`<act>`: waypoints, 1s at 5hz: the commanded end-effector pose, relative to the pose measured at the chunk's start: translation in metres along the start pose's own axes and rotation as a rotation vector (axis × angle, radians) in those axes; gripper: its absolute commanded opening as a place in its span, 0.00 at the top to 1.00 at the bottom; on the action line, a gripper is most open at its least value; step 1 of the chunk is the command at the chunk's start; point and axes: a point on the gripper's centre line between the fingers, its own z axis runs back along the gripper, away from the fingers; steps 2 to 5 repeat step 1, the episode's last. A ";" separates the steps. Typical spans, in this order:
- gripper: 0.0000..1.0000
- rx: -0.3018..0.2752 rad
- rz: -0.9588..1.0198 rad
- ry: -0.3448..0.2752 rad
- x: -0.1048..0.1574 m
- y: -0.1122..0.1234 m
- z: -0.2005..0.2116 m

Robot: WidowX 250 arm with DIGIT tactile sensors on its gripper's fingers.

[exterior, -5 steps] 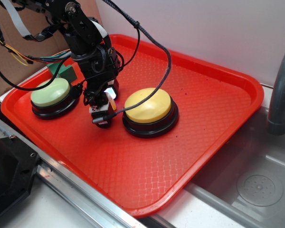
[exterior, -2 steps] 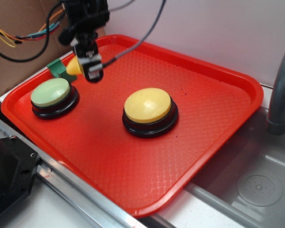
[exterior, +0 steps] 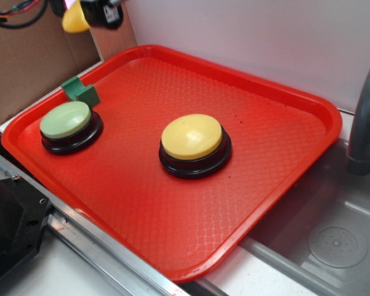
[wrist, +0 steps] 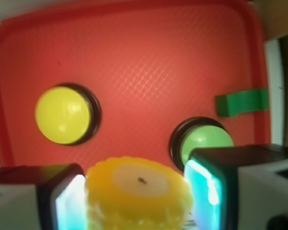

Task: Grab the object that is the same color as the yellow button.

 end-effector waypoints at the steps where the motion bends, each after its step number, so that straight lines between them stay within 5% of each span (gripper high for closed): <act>1: 1.00 0.039 0.104 -0.066 0.017 0.001 0.006; 5: 1.00 0.039 0.104 -0.066 0.017 0.001 0.006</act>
